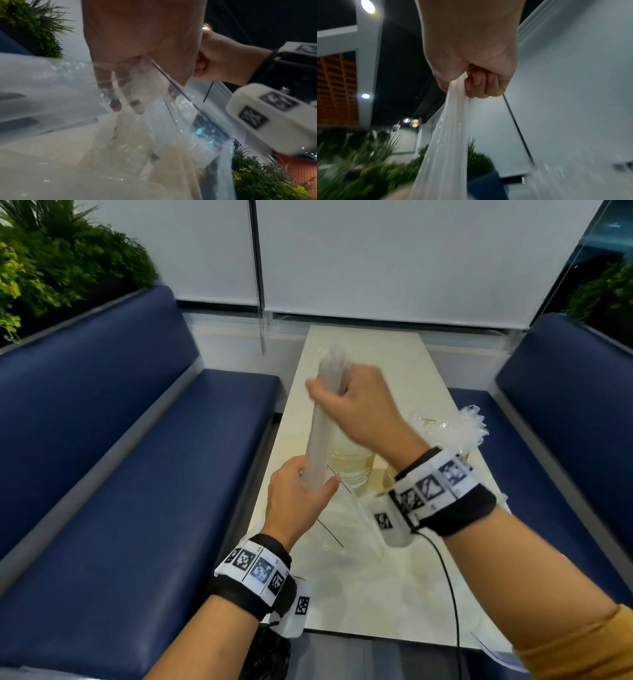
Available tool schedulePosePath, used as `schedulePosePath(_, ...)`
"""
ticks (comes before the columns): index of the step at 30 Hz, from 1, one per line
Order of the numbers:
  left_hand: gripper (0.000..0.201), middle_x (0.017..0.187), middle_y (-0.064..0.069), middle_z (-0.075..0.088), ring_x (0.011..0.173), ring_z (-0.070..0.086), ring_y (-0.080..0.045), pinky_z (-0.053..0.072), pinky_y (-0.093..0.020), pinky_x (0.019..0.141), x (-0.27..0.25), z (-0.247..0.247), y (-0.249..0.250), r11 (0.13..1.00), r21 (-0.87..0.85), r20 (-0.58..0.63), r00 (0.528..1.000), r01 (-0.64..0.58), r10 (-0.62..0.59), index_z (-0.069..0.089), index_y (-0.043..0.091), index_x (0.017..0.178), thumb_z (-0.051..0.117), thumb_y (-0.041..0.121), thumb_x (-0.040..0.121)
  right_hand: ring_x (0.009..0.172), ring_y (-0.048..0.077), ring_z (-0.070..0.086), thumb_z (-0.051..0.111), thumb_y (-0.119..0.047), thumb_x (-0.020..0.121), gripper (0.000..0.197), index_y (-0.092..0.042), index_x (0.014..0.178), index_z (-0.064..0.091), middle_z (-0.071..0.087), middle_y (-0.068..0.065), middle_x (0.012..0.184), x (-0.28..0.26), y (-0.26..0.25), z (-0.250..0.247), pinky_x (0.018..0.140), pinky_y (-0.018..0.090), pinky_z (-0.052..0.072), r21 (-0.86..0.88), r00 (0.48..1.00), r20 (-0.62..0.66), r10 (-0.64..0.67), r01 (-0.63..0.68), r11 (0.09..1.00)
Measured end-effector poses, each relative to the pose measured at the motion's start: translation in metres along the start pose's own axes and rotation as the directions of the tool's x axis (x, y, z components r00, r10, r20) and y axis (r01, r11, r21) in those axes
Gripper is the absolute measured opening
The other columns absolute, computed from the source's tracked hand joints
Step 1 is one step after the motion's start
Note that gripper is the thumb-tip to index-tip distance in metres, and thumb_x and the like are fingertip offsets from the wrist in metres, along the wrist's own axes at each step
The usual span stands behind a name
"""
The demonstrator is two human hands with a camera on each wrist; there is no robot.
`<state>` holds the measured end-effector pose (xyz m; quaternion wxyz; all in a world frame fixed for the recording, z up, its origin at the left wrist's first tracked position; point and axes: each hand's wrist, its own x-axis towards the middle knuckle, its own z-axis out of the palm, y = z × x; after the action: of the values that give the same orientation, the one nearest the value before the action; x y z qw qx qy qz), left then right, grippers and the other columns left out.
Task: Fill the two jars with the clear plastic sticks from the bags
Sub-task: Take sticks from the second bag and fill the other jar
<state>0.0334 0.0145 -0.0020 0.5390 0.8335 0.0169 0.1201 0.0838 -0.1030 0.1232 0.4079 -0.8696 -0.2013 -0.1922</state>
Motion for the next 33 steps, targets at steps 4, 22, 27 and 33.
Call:
schedulePosePath(4,0.033,0.101,0.010,0.068,0.086,0.070,-0.011,0.061,-0.037,0.080,0.003,-0.003,-0.002,0.999,-0.031,0.042,0.999,0.029,-0.028,0.066,0.022,0.101,0.085,0.035,0.077,0.043,0.012,0.033,0.061,-0.038,0.092,0.042,-0.017,0.058,0.048,0.035,-0.010,0.047,0.042,-0.010,-0.048,0.042,0.023,0.027,0.028,0.973,-0.225,-0.054,0.062,0.998)
schedulePosePath(22,0.029,0.113,0.007,0.067,0.090,0.069,-0.008,0.052,-0.008,0.071,0.008,-0.019,-0.008,0.998,-0.065,0.061,0.998,-0.013,0.017,0.069,0.019,0.111,0.074,0.010,0.085,0.077,0.034,0.063,0.058,-0.047,0.090,0.041,-0.008,0.080,0.060,0.064,0.011,0.079,0.045,0.113,0.024,0.062,0.032,0.044,-0.466,0.950,-0.094,0.297,-0.305,0.831)
schedulePosePath(27,0.027,0.112,0.008,0.067,0.094,0.069,-0.009,0.051,-0.007,0.074,0.008,-0.020,-0.008,0.997,-0.069,0.056,0.998,-0.021,0.025,0.070,0.019,0.110,0.073,0.009,0.086,0.103,0.028,0.063,0.076,-0.052,0.077,0.055,-0.011,0.113,0.067,0.065,0.008,0.111,0.039,0.123,0.030,0.076,0.032,0.045,-0.427,0.928,-0.104,0.357,-0.366,0.827)
schedulePosePath(33,0.026,0.116,0.009,0.067,0.091,0.069,-0.004,0.053,-0.009,0.074,0.010,-0.021,-0.005,0.997,-0.082,0.083,0.996,-0.006,0.013,0.068,0.022,0.111,0.071,0.011,0.087,0.119,0.019,0.050,0.072,-0.028,0.087,0.050,-0.027,0.134,0.058,0.060,-0.002,0.125,0.056,0.113,0.024,0.088,0.034,0.049,-0.434,0.986,-0.113,-0.120,0.059,0.899)
